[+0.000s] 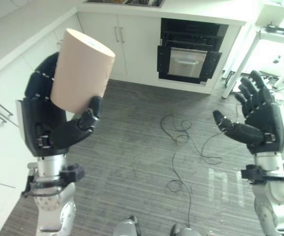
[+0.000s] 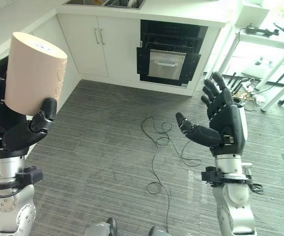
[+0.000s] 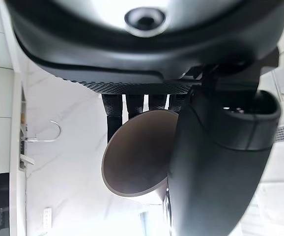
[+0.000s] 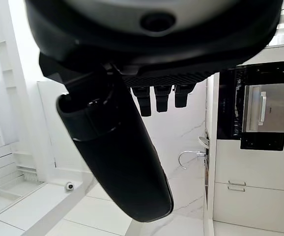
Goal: Place the dishes in the dishwasher.
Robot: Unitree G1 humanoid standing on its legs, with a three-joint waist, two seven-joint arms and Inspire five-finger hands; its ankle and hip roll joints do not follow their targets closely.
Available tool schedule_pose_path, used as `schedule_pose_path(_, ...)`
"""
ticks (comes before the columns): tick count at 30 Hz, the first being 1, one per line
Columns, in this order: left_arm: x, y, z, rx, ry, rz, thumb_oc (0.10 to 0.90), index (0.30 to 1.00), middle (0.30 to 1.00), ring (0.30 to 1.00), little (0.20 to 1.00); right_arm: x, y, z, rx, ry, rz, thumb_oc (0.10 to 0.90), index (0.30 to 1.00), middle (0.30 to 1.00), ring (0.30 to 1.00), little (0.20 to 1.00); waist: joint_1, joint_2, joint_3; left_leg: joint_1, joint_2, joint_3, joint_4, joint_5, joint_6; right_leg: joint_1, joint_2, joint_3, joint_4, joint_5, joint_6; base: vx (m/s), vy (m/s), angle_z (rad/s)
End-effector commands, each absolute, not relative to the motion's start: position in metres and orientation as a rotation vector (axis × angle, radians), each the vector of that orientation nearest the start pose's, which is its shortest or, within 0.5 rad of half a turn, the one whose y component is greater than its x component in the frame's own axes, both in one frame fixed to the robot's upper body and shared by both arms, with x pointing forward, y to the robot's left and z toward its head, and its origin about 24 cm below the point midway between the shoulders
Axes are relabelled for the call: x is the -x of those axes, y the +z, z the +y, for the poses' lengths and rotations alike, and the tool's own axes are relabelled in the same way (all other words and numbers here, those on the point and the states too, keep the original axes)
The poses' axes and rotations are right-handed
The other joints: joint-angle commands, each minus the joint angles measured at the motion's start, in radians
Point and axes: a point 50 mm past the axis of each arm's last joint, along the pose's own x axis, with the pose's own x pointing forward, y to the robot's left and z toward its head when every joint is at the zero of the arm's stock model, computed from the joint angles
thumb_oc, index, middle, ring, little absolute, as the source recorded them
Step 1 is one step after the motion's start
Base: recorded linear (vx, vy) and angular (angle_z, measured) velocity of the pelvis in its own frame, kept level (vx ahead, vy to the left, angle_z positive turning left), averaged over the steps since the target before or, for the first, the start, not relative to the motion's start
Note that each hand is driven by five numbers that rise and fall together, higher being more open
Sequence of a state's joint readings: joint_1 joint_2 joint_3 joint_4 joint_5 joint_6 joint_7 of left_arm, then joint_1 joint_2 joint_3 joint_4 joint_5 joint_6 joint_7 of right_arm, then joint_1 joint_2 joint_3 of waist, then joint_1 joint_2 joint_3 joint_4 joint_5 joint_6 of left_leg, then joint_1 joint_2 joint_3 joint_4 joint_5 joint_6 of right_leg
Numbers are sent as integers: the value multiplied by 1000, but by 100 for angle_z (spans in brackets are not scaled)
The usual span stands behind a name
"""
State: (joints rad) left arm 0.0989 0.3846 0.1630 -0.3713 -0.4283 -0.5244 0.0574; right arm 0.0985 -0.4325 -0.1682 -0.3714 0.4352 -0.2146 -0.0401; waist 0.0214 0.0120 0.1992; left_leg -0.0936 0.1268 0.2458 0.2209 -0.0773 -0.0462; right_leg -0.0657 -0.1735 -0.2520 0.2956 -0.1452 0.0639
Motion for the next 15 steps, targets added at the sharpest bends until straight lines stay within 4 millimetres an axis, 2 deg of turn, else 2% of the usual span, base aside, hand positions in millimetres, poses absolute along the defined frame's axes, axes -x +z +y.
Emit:
schedule_pose_path(1, -190, 212, 230, 10, 45, -1094, 400, 300, 300, 300, 300, -206, 192, -234, 30, -22, -784, 800, 900, 900, 900, 900, -62, -6, -98, -13, 3, -15, 79, -89, -37, 5, 35, -2, 4, -23, 50, -14, 94, -5)
schedule_pose_path(7, -198, 213, 226, 11, 11, -1079, 400, 300, 300, 300, 300, -209, 192, -229, 39, -8, -794, 800, 900, 900, 900, 900, -68, -12, -118, -1, -12, -25, 79, -108, -23, -4, 24, -8, 4, -17, 58, 0, 47, 2)
schedule_pose_path(8, -201, 210, 223, -8, -47, -1038, 400, 300, 300, 300, 300, -210, 188, -217, -9, 102, -786, 800, 900, 900, 900, 900, -68, -32, -58, 54, -75, -62, 79, -156, 18, -27, 35, -68, 4, 77, 78, 56, -76, 9)
schedule_pose_path(9, -200, 207, 220, 19, -53, -1021, 400, 300, 300, 300, 300, -211, 191, -219, -16, 99, -792, 800, 900, 900, 900, 900, -52, -38, -75, 43, -82, -68, 79, -146, 19, -10, 53, -57, 4, 36, 56, 77, -106, 9)
schedule_pose_path(10, -200, 206, 218, 18, -53, -1019, 400, 300, 300, 300, 300, -212, 191, -219, -14, 101, -792, 800, 900, 900, 900, 900, -48, -38, -80, 40, -81, -64, 79, -145, 20, -7, 57, -57, 4, 23, 49, 104, -138, 10)
schedule_pose_path(12, -200, 204, 215, 16, -55, -1018, 400, 300, 300, 300, 300, -215, 190, -217, -3, 91, -786, 800, 900, 900, 900, 900, -45, -41, -87, 37, -81, -56, 79, -145, 21, -7, 64, -42, 4, 10, 42, 105, -109, -8)
schedule_pose_path(15, -198, 202, 221, 39, -21, -1007, 400, 300, 300, 300, 300, -215, 189, -219, 23, 99, -765, 800, 900, 900, 900, 900, -43, -41, -95, 57, -81, -31, 79, -131, 7, -4, 77, -28, 4, -8, 27, 130, -109, -14)
